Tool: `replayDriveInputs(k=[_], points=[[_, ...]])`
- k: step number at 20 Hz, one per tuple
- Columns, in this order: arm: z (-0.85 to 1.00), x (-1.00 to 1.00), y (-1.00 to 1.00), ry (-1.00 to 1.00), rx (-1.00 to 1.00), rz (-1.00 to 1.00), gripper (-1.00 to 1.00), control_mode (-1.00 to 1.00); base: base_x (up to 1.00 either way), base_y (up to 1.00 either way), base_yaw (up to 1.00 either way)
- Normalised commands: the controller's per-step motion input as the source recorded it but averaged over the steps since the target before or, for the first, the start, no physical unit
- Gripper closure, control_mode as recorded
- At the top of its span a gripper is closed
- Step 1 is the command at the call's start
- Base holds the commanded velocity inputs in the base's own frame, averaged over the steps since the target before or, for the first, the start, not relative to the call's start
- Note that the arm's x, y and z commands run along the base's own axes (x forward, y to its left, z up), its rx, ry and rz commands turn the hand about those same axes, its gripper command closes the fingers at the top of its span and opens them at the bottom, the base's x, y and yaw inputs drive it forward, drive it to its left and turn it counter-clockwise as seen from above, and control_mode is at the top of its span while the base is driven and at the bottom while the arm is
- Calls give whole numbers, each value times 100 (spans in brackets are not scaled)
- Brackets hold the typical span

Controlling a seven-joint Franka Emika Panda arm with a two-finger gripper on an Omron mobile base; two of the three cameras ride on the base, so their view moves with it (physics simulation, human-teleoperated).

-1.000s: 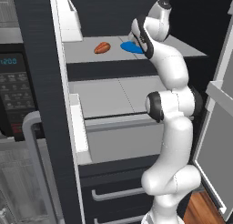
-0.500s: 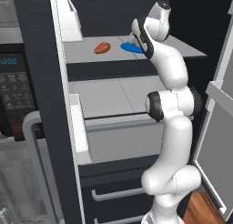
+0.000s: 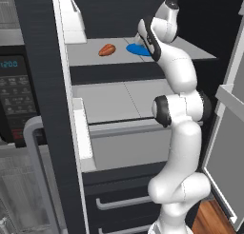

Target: Retrieve the steak from the fridge and place it on the cutting board.

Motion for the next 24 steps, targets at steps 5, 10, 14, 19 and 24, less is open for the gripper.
replayDriveInputs(k=[5, 10, 14, 19, 24], points=[[6, -3, 0, -27, 0, -2, 100, -100, 0, 0, 0], [5, -5, 0, -25, 0, -3, 100, -100, 0, 0, 0], [0, -8, 0, 0, 0, 0, 100, -100, 0, 0, 0], [1, -83, 0, -16, 0, 0, 100, -100, 0, 0, 0], [1, -100, 0, -24, 2, 0, 100, -100, 0, 0, 0]])
